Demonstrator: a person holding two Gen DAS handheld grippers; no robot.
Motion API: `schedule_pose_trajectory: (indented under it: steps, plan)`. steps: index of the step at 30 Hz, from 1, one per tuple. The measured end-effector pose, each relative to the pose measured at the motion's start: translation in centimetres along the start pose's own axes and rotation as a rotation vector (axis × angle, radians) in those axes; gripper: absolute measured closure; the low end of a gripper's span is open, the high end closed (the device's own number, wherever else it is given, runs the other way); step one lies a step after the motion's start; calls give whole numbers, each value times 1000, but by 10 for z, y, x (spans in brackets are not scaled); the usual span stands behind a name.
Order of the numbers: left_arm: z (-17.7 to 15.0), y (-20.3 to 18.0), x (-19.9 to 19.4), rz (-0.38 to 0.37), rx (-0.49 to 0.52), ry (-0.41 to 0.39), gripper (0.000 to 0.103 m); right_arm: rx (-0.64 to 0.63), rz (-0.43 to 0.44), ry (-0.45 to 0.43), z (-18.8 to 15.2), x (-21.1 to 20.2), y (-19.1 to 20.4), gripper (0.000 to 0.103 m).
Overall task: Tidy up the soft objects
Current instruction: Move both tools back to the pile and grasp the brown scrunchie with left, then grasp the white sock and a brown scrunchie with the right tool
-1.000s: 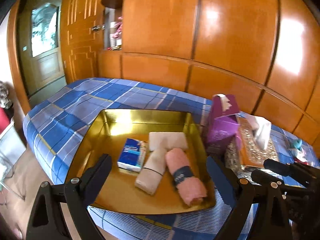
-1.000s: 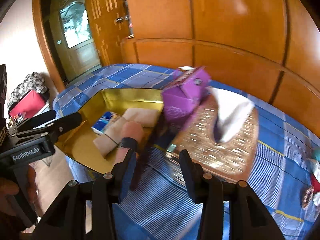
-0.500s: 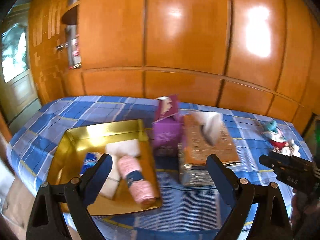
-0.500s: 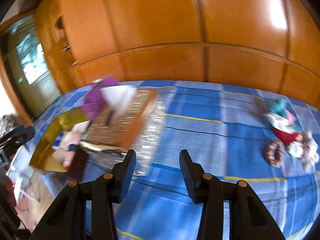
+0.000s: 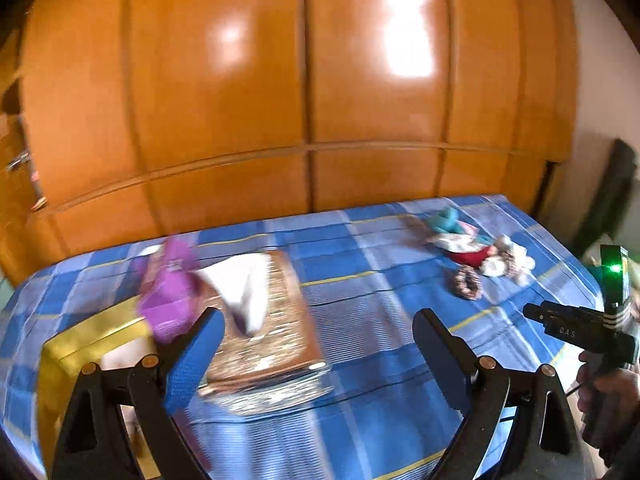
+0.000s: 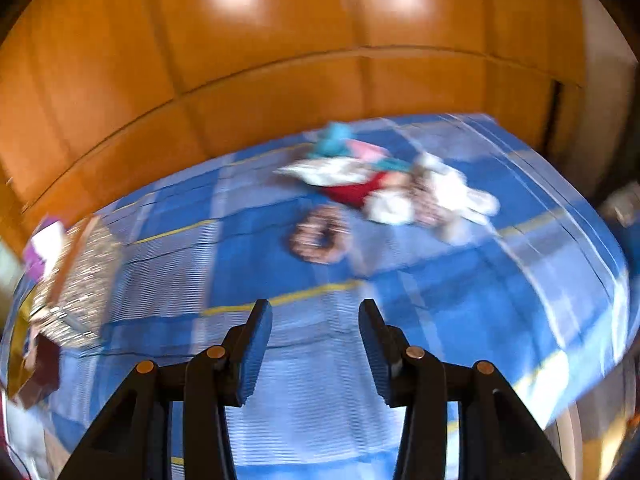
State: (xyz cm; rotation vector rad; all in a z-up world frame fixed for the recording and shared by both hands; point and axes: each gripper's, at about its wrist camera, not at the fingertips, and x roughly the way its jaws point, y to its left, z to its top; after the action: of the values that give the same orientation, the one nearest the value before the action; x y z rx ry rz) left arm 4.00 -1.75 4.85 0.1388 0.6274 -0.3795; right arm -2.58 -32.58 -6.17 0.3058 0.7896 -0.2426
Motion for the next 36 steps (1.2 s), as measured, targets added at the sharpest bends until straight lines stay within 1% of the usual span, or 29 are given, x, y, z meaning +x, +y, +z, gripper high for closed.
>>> schedule_pose_trajectory:
  steps: [2,5,9,12,14,15,17,19,22,24,28,29,30,31,32,33,34,36]
  plan:
    - [5,-20,18,-44,48,28,7,55,-32,11,-3,-1,-22,58]
    - [7,-51,49,-103,98,82,7,99,-66,17,-7,-2,-43,58]
    - [7,-93,98,-197,126,167,8,115,-78,19,-8,1,-56,58]
    - [8,-125,133,-241,148,218,13,113,-79,17,-8,2,-61,58]
    - [8,-146,158,-264,156,262,18,112,-83,16,-8,3,-65,58]
    - [8,-157,171,-276,161,282,20,113,-84,17,-8,3,-68,58]
    - [9,-173,195,-295,160,318,23,122,-88,24,-8,5,-75,58]
    - [11,-188,213,-310,161,341,23,140,-90,32,-8,8,-84,58]
    - [12,-208,242,-308,166,373,23,161,-96,46,-8,14,-97,58]
    - [13,-217,256,-313,160,387,22,170,-99,50,-7,17,-103,58]
    - [13,-226,283,-300,158,409,23,182,-91,46,-1,22,-115,58]
    - [11,-228,289,-298,159,417,32,188,-88,46,1,24,-117,58]
    - [8,-228,295,-313,154,440,53,196,-81,46,3,26,-119,58]
    - [6,-228,297,-316,157,439,55,203,-73,46,5,27,-121,58]
    - [7,-228,294,-322,165,414,72,206,-67,43,8,30,-122,58]
    - [7,-227,293,-355,163,421,86,206,-61,41,10,32,-122,58]
    - [7,-224,291,-362,154,425,86,205,-51,39,14,35,-123,58]
    - [5,-215,283,-372,137,406,88,199,-34,31,22,41,-122,58]
